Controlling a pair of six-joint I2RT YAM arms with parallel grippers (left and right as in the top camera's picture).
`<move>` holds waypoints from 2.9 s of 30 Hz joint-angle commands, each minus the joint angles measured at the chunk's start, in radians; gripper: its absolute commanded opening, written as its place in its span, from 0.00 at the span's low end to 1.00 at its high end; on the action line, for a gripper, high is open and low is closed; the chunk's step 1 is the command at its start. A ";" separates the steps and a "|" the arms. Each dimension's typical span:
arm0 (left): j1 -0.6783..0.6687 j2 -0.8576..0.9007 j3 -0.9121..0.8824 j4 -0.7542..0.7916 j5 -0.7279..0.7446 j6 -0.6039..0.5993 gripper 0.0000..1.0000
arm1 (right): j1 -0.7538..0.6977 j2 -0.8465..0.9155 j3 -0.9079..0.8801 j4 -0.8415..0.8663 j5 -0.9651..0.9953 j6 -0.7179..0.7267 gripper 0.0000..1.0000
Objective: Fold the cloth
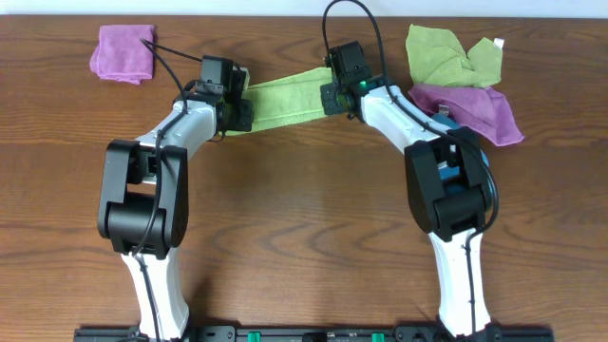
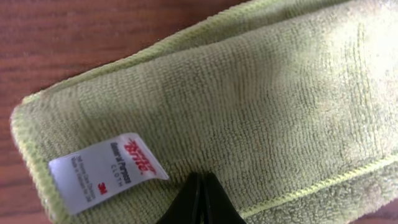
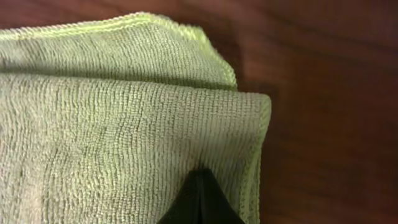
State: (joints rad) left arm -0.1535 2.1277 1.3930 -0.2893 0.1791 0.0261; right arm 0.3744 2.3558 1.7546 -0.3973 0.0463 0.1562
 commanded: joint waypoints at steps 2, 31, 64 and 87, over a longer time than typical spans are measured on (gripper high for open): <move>0.000 0.060 -0.054 -0.063 -0.029 -0.008 0.06 | 0.000 0.035 -0.004 -0.003 -0.028 0.023 0.01; 0.000 0.060 -0.063 -0.027 -0.030 -0.027 0.06 | -0.001 -0.012 0.055 -0.077 -0.124 -0.029 0.01; 0.002 0.060 -0.063 -0.185 -0.033 -0.026 0.06 | 0.007 -0.260 0.097 -0.660 -0.105 0.025 0.50; 0.002 0.060 -0.063 -0.170 -0.030 -0.052 0.06 | -0.244 -0.365 -0.408 -0.193 -0.851 -0.016 0.45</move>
State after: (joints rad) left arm -0.1543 2.1090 1.4002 -0.4141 0.1802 -0.0071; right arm 0.1192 2.0079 1.3281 -0.5903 -0.7811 0.1326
